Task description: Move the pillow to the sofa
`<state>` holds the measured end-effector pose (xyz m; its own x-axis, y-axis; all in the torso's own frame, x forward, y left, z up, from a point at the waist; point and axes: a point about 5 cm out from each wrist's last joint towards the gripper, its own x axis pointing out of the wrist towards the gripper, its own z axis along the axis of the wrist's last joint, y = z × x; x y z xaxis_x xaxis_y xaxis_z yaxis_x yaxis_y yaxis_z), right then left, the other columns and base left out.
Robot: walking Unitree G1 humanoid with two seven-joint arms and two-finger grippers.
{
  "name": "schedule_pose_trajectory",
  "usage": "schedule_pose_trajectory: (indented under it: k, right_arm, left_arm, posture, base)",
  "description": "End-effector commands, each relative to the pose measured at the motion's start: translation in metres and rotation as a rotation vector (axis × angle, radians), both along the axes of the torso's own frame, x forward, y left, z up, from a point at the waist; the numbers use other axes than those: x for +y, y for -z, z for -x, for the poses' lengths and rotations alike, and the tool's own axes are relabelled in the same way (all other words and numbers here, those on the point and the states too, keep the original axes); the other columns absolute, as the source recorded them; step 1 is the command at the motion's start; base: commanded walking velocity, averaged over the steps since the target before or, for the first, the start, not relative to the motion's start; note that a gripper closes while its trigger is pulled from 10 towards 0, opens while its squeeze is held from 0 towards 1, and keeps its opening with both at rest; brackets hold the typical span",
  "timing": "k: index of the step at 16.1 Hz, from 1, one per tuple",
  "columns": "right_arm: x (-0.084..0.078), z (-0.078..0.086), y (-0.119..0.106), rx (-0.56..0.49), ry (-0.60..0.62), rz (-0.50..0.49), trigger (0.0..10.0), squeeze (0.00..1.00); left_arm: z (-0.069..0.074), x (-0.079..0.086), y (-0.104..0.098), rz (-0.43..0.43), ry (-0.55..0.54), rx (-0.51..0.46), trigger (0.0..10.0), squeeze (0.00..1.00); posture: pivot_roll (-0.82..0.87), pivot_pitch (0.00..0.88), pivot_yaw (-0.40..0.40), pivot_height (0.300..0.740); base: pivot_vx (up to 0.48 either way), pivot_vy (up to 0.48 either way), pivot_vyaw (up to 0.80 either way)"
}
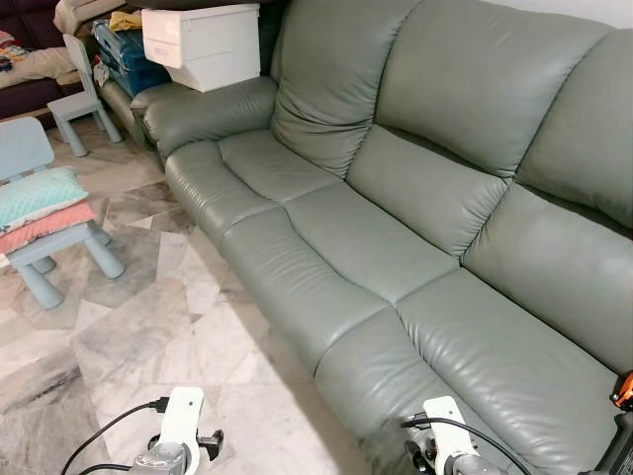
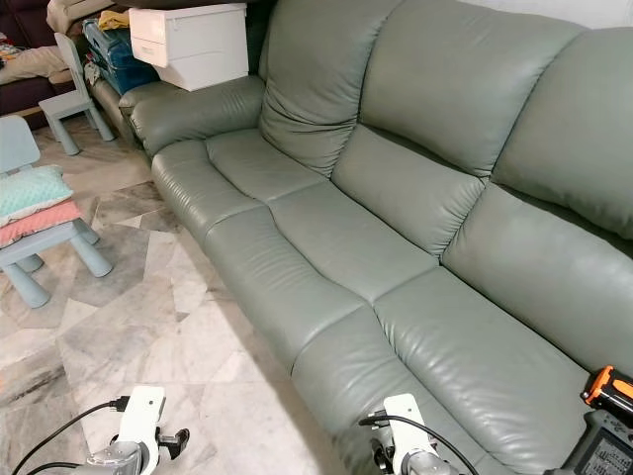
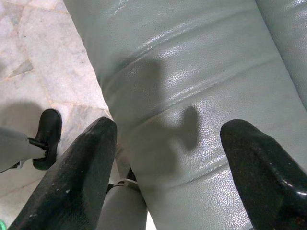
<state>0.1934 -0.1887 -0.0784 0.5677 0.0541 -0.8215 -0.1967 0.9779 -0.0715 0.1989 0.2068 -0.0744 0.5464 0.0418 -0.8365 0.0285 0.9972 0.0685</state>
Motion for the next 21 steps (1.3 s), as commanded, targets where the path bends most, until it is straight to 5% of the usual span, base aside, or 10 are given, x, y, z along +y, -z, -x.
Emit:
schedule_pose_trajectory:
  k: [1, 21]
  right_arm:
    - [0.0016, -0.0021, -0.001, -0.012, -0.004, 0.001, 10.0, 0.0]
    - [0.0014, -0.002, -0.001, -0.011, -0.012, 0.005, 10.0, 0.0]
  left_arm:
    - [-0.0003, 0.0042, -0.0009, -0.011, 0.003, 0.006, 10.0, 0.0]
    - [-0.0002, 0.0041, -0.0008, -0.012, 0.004, 0.006, 10.0, 0.0]
  posture:
    - [-0.05, 0.0, 0.053, 0.74]
    - [-0.05, 0.0, 0.053, 0.74]
  base:
    - [0.0, 0.0, 0.0]
    - [0.0, 0.0, 0.0]
